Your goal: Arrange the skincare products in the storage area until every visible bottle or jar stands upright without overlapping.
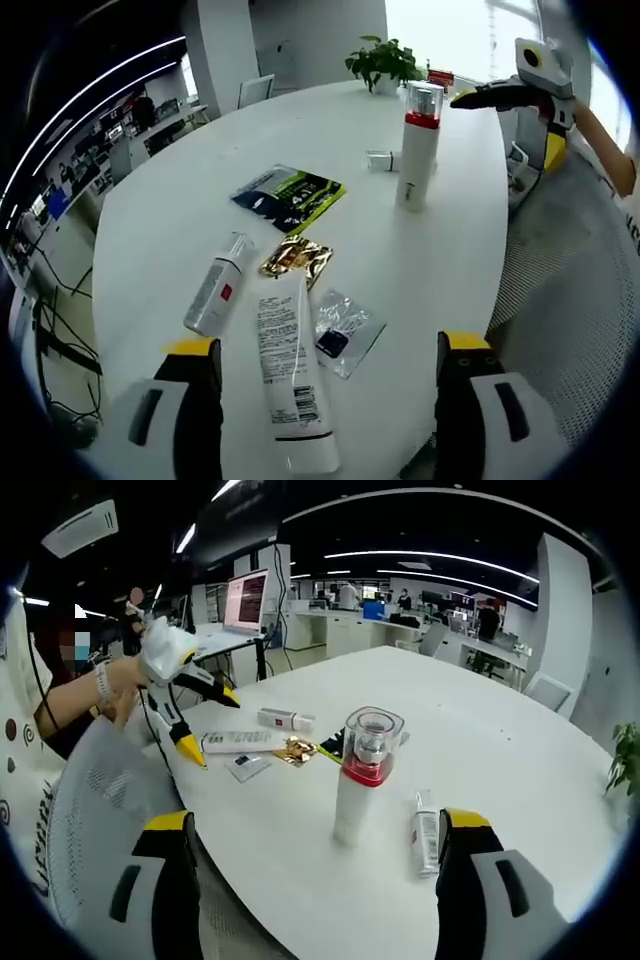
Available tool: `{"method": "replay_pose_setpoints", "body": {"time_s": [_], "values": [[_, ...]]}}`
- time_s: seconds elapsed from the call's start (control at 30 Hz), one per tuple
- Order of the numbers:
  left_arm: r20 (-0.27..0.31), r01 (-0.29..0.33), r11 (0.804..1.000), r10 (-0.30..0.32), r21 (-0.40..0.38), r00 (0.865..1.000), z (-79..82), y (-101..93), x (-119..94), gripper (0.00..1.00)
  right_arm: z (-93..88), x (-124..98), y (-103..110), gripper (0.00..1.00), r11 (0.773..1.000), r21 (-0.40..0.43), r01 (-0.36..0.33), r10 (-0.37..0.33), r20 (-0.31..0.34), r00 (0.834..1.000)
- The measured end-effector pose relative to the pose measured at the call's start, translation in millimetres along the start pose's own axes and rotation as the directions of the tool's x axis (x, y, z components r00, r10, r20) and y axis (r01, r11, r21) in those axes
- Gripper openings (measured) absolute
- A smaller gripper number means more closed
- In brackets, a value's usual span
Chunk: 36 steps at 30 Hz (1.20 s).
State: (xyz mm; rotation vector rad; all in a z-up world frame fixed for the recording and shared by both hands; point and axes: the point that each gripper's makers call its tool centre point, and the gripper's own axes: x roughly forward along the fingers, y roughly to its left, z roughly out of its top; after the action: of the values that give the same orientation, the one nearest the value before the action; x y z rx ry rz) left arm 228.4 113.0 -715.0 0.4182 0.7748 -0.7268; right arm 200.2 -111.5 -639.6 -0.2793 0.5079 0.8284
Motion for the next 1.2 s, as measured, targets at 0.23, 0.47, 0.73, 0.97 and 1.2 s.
{"method": "replay_pose_setpoints", "body": {"time_s": [0.23,0.47,0.73,0.97,1.2], "values": [[-0.049,-0.03,1.0,0.03,0.006,0.998,-4.6,15.1,13.5,0.66,-4.2,-1.6,-1.5,1.0,1.0,0.013,0.007,-0.007,-0.002,1.0],[-0.125,-0.089,0.995,0.093,0.036,0.988,-16.6,39.6,30.2,0.57,-8.1,-3.2,-5.0,1.0,0.999,0.03,0.017,-0.017,0.001,1.0],[-0.159,-0.076,0.997,0.079,0.027,0.984,-20.1,46.0,43.2,0.55,-12.3,-3.4,-3.2,1.0,0.999,0.046,0.018,-0.017,-0.008,1.0],[-0.182,-0.047,0.999,0.043,-0.017,0.982,-22.8,47.9,47.6,0.56,-14.1,-4.9,-3.4,1.0,0.997,0.073,0.019,-0.019,-0.002,1.0],[-0.201,-0.024,0.998,0.011,-0.064,0.98,-25.4,39.9,49.1,0.55,-15.7,-3.3,0.2,1.0,0.997,0.083,0.011,-0.011,-0.002,1.0]]}}
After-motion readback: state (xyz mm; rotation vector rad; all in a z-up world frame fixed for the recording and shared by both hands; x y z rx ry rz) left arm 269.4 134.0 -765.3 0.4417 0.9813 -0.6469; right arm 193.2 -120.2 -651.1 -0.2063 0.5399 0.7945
